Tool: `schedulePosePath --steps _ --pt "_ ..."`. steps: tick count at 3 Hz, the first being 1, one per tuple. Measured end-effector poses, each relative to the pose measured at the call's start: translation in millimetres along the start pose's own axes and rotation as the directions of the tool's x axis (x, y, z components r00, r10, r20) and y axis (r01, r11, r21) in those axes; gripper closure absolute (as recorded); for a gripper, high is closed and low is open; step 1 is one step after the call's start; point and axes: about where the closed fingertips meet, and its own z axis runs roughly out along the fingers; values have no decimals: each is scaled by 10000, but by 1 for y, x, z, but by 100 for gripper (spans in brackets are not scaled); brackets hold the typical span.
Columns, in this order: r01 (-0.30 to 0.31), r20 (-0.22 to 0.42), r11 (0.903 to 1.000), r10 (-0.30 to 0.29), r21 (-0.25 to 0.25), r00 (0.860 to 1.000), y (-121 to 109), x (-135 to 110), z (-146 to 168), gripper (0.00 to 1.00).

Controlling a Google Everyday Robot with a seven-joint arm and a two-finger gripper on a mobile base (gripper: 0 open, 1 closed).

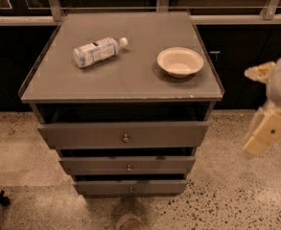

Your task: Open middle drawer

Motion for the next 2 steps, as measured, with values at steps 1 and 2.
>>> schedulePosePath --steps 1,2 --pt "-1625 1191 9865 1635 -179 9793 39 19 39 0" --pt "-2928 1695 9528 3025 -806 9379 74 42 112 0"
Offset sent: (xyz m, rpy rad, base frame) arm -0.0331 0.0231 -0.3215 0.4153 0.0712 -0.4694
